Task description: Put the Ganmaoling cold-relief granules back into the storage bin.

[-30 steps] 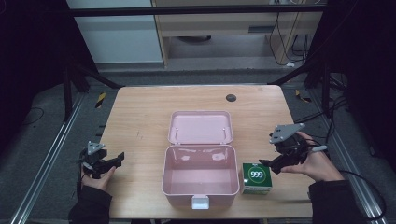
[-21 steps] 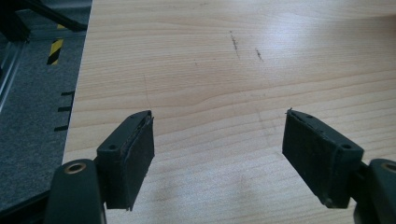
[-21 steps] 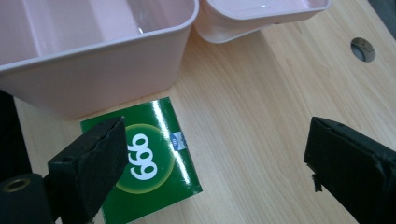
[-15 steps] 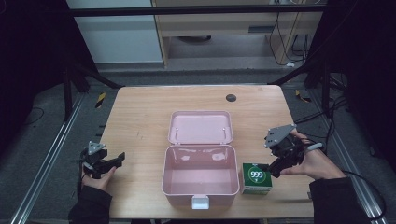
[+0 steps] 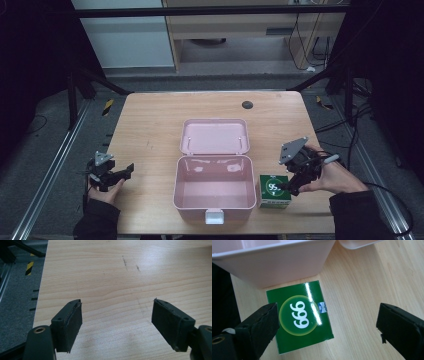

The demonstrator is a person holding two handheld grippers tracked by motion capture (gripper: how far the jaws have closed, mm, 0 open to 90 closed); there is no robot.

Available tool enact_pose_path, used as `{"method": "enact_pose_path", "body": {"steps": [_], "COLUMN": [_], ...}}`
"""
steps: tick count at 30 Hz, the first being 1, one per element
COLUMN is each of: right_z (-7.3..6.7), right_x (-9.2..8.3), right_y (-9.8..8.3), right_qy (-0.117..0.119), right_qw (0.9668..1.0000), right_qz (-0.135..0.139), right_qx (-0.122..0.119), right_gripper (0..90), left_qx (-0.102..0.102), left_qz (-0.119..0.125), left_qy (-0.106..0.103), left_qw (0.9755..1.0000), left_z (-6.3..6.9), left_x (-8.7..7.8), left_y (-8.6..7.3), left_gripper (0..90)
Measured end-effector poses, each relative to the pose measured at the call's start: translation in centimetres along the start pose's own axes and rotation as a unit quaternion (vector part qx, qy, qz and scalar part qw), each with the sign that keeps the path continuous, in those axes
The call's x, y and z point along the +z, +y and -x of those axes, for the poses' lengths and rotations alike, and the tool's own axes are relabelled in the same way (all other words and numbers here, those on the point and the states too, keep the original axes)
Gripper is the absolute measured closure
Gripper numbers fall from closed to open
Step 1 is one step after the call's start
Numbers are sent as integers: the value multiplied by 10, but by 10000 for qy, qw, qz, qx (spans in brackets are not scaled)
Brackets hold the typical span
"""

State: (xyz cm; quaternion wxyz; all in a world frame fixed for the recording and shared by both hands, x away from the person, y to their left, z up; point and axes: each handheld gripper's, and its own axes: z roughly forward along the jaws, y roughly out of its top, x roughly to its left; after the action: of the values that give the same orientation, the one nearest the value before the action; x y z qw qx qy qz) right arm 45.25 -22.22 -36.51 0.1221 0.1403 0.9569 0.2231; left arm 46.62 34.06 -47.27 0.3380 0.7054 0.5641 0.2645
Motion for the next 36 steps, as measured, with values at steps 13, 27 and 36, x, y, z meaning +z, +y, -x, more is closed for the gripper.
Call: {"method": "enact_pose_path", "body": {"steps": [13, 27, 36], "right_z": [-9, -15, -19], "right_x": [16, 39, 53], "right_y": [-3, -7, -8], "right_qy": [295, 410, 515], "right_qw": [9990, 9981, 9967], "right_qz": [-321, -439, -612], "right_qx": [-115, -163, -150], "right_gripper": [30, 31, 32], "left_qx": [14, 35, 42], "left_qz": [-4, -16, -17], "left_qy": [6, 10, 5], "left_qw": [10000, 10000, 10000], "left_z": [0, 0, 0], "left_x": [0, 0, 0], "left_y": [0, 0, 0], "left_gripper": [236, 235, 235]}}
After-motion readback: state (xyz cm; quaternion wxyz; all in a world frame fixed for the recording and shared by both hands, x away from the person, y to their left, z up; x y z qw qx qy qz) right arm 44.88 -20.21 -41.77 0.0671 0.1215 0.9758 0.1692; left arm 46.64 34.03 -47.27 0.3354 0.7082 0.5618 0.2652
